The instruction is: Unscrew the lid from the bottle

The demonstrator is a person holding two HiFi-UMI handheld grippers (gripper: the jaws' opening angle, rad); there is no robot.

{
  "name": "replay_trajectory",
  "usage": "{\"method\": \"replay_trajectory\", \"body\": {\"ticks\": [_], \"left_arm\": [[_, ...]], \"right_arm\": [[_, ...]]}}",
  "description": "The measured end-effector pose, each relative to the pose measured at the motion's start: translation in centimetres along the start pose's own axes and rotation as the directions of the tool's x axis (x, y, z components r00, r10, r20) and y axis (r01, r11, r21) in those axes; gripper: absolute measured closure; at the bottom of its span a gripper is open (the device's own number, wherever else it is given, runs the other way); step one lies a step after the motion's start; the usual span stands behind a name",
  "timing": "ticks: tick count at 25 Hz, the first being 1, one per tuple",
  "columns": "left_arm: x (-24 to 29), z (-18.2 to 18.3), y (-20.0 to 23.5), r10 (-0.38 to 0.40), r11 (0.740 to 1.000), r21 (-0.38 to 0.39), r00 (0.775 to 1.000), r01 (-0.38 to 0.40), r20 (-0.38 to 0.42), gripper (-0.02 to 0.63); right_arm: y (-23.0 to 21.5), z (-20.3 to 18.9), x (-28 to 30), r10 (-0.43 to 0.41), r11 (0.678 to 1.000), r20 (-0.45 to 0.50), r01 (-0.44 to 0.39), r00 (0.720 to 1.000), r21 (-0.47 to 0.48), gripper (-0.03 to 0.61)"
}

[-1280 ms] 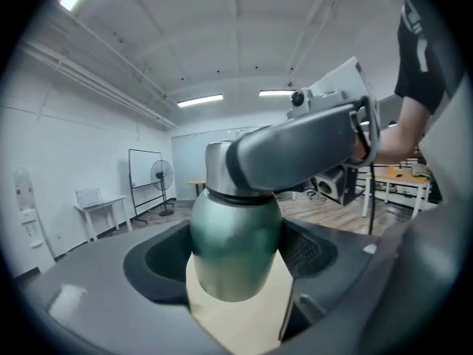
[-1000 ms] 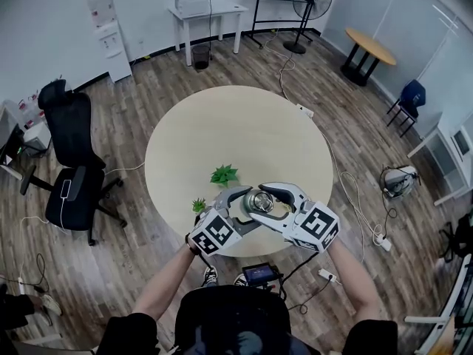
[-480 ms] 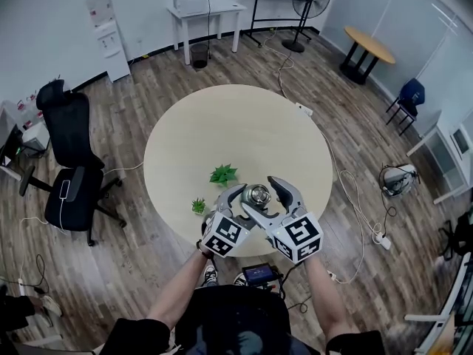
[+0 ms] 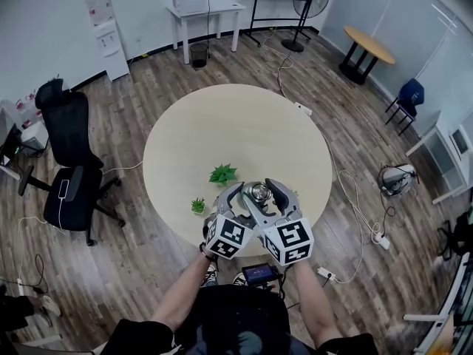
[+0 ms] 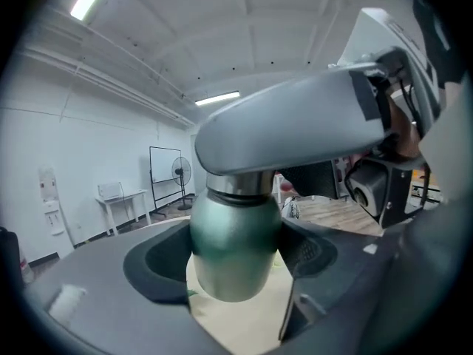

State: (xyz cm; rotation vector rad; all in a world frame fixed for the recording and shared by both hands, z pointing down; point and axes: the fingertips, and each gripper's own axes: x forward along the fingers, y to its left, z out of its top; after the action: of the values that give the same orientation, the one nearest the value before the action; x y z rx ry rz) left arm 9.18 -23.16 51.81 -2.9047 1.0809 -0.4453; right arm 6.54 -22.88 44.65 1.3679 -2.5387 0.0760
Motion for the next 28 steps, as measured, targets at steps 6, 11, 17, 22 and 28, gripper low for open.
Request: {"method": "replay_trajectory", "body": {"ticks": [6, 11, 17, 22, 28], "left_arm": [[-1.5, 0.7, -1.0, -0.187, 0.982, 0.043, 0.982, 0.185, 0.032, 0.253], [-2.4, 0.3, -2.1, -0.306, 0.946, 0.121, 0.952, 0.302, 0.013, 0.253], [-2.8, 0.2, -2.9, -0.354, 0.931, 0.106, 0.935, 0.349, 0.031, 0.253], [-1.9, 0.5, -1.8, -0.257, 0.964, 0.085, 0.966, 0.253, 0.036, 0.253], [-0.6, 0.2, -0.4, -0.091, 0.993, 0.071, 0.996, 0.09, 0.021, 0.253]], "right_arm": [[2.0, 0.7, -1.0, 0.301, 0.944, -0.034, -0.302, 0.953, -0.135, 0.316], [3.1, 0.2, -2.2, 0.486, 0.849, -0.088, -0.493, 0.87, -0.189, 0.316], [3.4, 0.1, -2.8, 0.543, 0.818, -0.07, -0.546, 0.837, -0.184, 0.316], [2.3, 0.8, -1.8, 0.409, 0.908, 0.018, -0.405, 0.912, -0.11, 0.212], [0.1, 0.4, -0.7, 0.095, 0.993, 0.013, -0.094, 0.995, -0.066, 0.194]]}}
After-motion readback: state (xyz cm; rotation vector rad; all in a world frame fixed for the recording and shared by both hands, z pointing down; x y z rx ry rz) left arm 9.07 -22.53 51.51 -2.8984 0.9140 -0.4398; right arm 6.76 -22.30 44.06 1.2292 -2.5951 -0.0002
